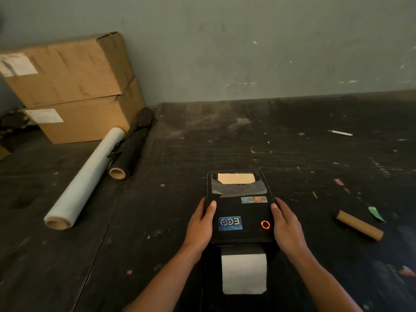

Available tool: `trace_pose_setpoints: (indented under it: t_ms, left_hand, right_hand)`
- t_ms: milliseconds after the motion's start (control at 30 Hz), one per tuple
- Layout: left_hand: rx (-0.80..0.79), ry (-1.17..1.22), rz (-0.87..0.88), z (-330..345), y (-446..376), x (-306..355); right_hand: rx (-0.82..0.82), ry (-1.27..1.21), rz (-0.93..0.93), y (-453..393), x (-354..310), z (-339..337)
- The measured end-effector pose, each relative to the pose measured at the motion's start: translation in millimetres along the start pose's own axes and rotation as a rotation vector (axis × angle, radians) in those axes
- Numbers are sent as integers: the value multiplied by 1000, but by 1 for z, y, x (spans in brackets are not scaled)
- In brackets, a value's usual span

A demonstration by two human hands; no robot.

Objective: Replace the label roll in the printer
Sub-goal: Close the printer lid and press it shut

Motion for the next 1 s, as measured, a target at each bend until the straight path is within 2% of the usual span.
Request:
trace_pose_setpoints:
  t_ms: [1000]
  left_hand:
    - [-2, 39, 11, 0, 8, 3]
  right_hand:
    - [27, -82, 27, 1, 1, -1]
Point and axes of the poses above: each hand's wrist, its own y-axis away from the middle knuckle, its own z-axis out of the palm, x = y × z, the point moved 4 cm from there along -y, towards the middle knuckle, and after that the axes turned 7 degrees about -x, right-handed, at the moved point
